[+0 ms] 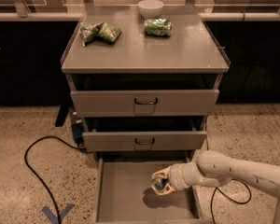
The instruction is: Place redbull can into bottom drawer
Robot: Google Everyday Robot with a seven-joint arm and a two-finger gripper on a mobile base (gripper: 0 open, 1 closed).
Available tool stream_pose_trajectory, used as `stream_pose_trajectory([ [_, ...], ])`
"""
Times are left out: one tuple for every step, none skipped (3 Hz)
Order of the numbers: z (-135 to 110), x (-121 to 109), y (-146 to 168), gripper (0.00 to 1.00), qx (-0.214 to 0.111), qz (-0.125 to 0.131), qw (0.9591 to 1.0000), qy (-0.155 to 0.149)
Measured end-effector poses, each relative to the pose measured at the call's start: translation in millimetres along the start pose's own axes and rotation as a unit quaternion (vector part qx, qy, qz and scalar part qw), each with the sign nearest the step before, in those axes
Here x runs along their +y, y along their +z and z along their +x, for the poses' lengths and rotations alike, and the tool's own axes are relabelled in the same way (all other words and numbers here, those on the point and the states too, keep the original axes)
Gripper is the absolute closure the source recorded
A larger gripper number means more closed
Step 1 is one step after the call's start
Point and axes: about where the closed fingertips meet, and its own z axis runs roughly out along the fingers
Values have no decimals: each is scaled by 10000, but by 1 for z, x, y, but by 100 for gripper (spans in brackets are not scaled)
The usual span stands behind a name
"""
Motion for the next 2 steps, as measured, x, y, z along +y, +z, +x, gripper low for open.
stream_pose_trajectory([
  [46,22,39,100,199,-122,9997,92],
  [85,44,77,100,399,-320,9984,226],
])
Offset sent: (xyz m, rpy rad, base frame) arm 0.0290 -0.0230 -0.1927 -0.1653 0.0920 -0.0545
